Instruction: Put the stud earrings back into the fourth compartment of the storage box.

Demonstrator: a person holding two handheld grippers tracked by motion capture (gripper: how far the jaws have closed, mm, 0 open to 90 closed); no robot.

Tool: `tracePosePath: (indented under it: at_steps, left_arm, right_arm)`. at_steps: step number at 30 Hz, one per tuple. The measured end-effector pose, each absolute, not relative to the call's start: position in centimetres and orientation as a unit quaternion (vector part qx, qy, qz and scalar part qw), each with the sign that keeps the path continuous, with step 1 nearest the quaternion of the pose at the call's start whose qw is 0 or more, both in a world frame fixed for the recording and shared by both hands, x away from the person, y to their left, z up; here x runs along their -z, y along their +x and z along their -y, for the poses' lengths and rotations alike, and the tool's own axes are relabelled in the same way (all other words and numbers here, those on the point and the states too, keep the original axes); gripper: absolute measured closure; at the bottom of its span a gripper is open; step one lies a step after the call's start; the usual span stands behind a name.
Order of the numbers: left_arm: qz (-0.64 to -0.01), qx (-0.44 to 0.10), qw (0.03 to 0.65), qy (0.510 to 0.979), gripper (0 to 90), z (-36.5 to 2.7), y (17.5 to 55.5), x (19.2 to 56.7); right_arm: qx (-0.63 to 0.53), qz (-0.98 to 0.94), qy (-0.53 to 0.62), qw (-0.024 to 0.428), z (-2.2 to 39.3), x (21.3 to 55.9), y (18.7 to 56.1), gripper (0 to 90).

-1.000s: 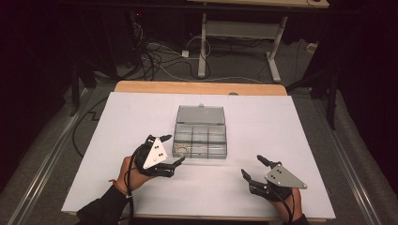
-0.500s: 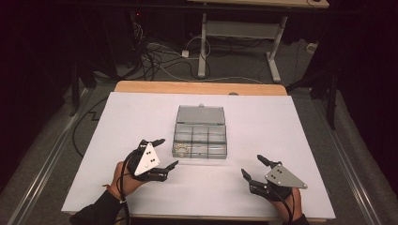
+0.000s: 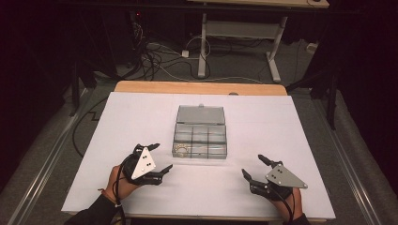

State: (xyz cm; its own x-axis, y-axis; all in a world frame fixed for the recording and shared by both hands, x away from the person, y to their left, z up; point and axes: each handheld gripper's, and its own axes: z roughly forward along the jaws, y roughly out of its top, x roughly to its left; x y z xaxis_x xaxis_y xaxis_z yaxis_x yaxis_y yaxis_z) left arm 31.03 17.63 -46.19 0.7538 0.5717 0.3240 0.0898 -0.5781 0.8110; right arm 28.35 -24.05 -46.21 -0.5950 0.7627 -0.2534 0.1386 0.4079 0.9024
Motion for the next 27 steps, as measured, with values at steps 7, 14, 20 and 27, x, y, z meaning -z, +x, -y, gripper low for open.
tracePosePath:
  at_steps: [7,14,20,27]
  left_arm:
    - [-0.208,-0.288,0.419,0.836,18.8,-18.4,30.6,46.6]
    - [-0.228,-0.277,0.424,0.831,18.8,-19.6,30.3,47.0]
    - [-0.242,-0.279,0.417,0.831,18.8,-20.3,29.8,47.5]
    - [-0.262,-0.261,0.408,0.835,18.7,-21.0,29.4,48.2]
  right_arm:
    - [-0.46,-0.767,0.294,0.337,24.2,46.2,28.4,25.7]
    - [-0.462,-0.768,0.295,0.332,24.2,46.3,28.5,23.9]
    - [-0.462,-0.769,0.297,0.328,24.3,46.3,28.6,23.1]
    - [-0.46,-0.774,0.299,0.316,24.3,46.4,28.8,21.2]
